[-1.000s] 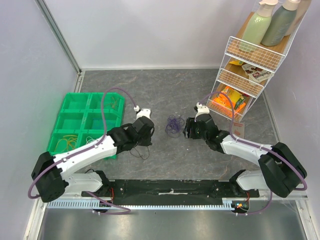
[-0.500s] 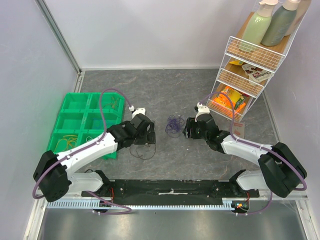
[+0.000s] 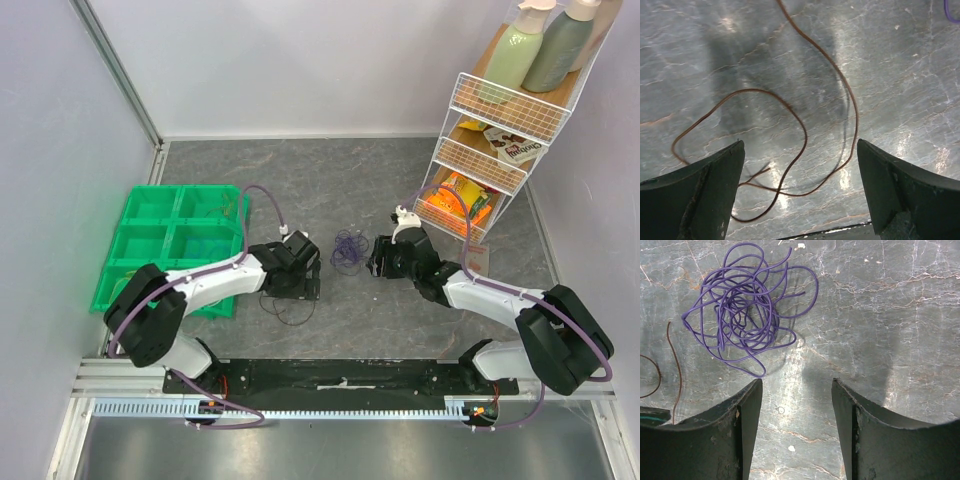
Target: Untangle the cables
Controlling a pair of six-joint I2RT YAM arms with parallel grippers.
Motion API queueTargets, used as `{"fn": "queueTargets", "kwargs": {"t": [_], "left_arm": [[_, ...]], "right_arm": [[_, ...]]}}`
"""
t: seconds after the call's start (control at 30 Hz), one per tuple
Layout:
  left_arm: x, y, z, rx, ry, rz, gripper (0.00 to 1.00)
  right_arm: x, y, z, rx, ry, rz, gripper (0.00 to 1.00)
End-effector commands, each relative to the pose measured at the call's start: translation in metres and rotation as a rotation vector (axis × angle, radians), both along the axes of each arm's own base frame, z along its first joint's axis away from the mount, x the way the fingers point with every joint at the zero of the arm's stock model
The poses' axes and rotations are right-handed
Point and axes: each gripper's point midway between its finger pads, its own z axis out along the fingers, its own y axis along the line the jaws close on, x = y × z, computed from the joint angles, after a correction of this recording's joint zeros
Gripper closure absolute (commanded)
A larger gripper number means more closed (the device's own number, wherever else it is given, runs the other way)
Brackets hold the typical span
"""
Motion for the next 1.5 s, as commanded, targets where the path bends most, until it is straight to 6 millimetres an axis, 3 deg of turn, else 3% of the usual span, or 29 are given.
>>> {"fn": "queueTargets", "kwargs": {"t": [0.0,0.07,0.43,0.6,0.63,0.73,0.93,1.07,1.13,1.23,1.33,1.47], "left_arm": [[0.020,-0.038,0.012,-0.115,-0.037,-0.083,0.01],[0.021,-0.043,0.005,-0.099,-0.003,-0.089,0.01],[0.024,-0.040,-0.017,0.004,0.049,-0.067,0.34],[0.025,-0.034,-0.019,0.069,0.038,-0.050,0.67],[0.026,-0.032,-0.018,0.078,0.030,-0.044,0.70],[0.031,-0.022,-0.011,0.115,-0.012,-0.003,0.96],[0.054,-0.012,0.053,0.051,-0.191,0.021,0.98],[0.082,0.009,0.132,-0.107,-0.363,0.083,0.98],[0.098,0.037,0.174,-0.162,-0.462,0.168,0.98],[0.117,0.101,0.227,-0.189,-0.611,0.360,0.98],[0.130,0.151,0.258,-0.172,-0.683,0.501,0.98],[0.142,0.185,0.290,-0.186,-0.728,0.571,0.98]], "right_arm": [[0.005,0.003,0.012,0.027,-0.052,0.009,0.35],[0.006,0.003,0.014,0.030,-0.056,0.010,0.35],[0.006,0.003,0.011,0.030,-0.049,0.012,0.35],[0.006,0.003,0.011,0.031,-0.050,0.014,0.35],[0.006,0.003,0.011,0.032,-0.049,0.010,0.35],[0.006,0.003,0.011,0.033,-0.050,0.011,0.35],[0.006,0.003,0.013,0.039,-0.054,0.011,0.35],[0.005,0.003,0.012,0.039,-0.052,0.016,0.35],[0.005,0.003,0.011,0.039,-0.050,0.014,0.35],[0.005,0.003,0.012,0.039,-0.051,0.018,0.35],[0.005,0.004,0.011,0.041,-0.047,0.023,0.35],[0.006,0.005,0.011,0.043,-0.047,0.026,0.35]]}}
